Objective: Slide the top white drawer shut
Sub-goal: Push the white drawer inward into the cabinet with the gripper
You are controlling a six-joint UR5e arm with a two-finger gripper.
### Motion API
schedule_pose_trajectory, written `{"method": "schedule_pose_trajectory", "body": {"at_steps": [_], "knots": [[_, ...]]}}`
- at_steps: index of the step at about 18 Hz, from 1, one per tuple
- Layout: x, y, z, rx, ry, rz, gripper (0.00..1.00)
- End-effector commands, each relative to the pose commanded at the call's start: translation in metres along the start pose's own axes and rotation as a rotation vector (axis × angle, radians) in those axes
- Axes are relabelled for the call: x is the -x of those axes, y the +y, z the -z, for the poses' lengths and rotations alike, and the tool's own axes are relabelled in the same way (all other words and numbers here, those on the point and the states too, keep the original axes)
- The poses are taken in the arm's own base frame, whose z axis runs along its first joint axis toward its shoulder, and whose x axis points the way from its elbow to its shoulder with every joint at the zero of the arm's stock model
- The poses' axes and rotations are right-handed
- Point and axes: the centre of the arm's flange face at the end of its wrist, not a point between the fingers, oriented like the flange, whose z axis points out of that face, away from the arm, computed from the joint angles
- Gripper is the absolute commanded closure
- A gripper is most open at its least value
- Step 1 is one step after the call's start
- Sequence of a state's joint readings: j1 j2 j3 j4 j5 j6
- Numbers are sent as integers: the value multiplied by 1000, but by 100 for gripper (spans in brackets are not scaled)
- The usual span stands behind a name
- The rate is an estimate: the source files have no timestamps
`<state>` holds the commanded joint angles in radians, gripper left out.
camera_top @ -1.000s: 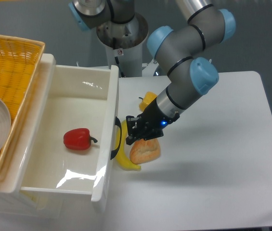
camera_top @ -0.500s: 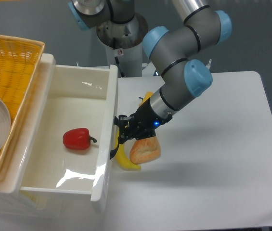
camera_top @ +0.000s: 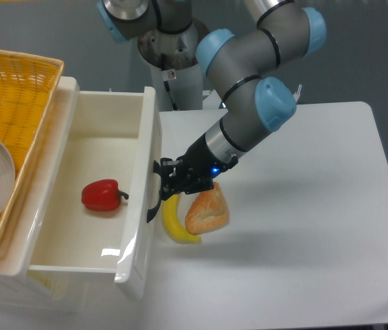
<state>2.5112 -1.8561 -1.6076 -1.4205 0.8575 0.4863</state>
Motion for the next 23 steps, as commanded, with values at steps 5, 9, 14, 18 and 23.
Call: {"method": "schedule_pose_trajectory", "body": {"at_steps": [5,9,14,18,23], "knots": [[-17,-1,-13,15,10,-20,93],[-22,-2,-16,19,10,-27,92],[-23,-2,-22,28,12,-25,92],[-20,-3,-24,31,13,-23,91],[-21,-3,-28,37,15,-24,91]]}}
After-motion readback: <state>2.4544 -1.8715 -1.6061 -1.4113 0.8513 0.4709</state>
